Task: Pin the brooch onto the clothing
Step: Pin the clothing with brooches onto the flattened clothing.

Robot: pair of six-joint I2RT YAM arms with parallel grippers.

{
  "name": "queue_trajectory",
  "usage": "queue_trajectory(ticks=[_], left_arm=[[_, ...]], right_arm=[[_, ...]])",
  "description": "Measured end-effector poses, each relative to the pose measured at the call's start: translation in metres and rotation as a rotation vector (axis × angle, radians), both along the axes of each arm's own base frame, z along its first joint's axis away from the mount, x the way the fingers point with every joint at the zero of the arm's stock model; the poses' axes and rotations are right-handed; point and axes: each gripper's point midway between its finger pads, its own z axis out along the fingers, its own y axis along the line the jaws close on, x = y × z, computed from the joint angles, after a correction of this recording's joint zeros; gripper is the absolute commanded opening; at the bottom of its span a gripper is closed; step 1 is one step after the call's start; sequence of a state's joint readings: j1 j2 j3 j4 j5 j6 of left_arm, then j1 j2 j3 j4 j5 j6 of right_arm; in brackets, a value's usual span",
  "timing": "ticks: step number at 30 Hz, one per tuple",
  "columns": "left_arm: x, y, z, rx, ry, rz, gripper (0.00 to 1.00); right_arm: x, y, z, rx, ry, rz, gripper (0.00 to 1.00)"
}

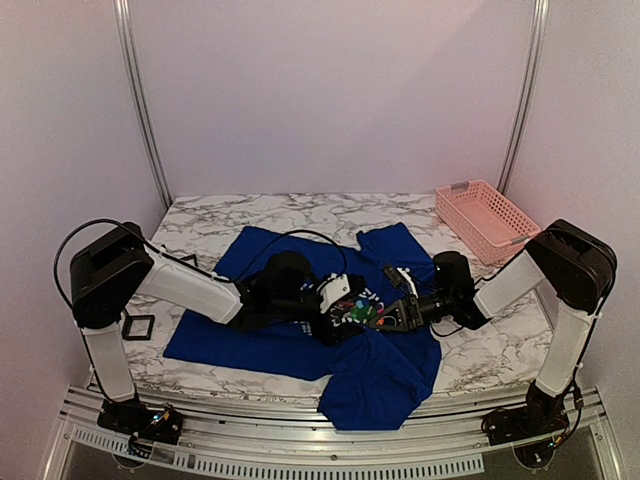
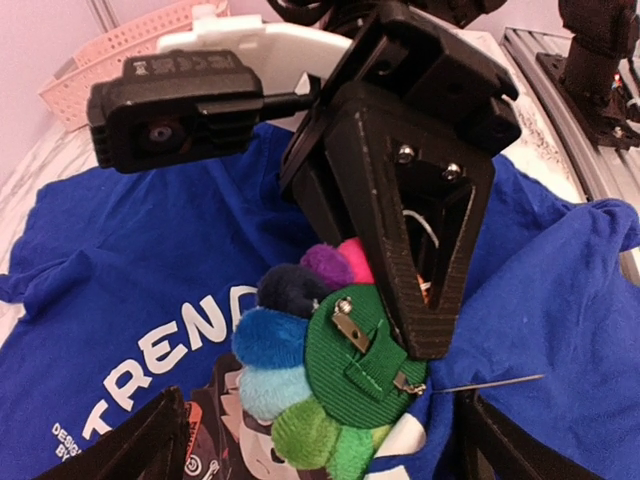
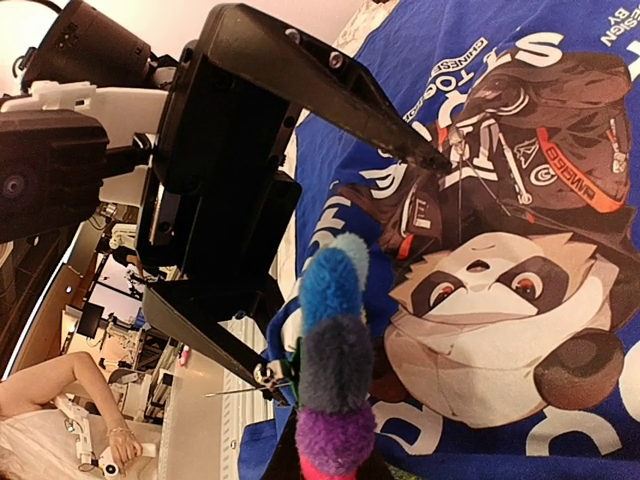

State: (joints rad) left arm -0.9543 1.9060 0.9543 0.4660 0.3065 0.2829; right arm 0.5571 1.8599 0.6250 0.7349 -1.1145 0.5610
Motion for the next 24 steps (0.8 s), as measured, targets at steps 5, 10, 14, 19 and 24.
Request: queue_trajectory(ticks=[5, 10, 14, 19, 24], left_arm=[[-0.007, -0.004, 0.005, -0.025, 0.027, -0.052, 0.85], [-0.009, -0.013, 0.018, -0.073, 0.066, -0.090, 0.73], [-0.010, -0.014, 0.018, -0.086, 0.101, -0.107, 0.69], [-0.014, -0.013, 0.014, -0.082, 0.138, -0.123, 0.53], [-0.017, -0.014, 0.013, -0.092, 0.182, -0.145, 0.47]], right_arm=[[-0.001, 0.000, 0.001, 0.005, -0.001, 0.006, 0.00], [-0.002, 0.000, 0.003, 0.013, -0.006, 0.014, 0.00], [-0.002, 0.001, 0.005, 0.020, -0.012, 0.019, 0.00], [-0.004, 0.000, 0.006, 0.029, -0.017, 0.027, 0.00], [-0.007, 0.000, 0.008, 0.042, -0.021, 0.044, 0.00]])
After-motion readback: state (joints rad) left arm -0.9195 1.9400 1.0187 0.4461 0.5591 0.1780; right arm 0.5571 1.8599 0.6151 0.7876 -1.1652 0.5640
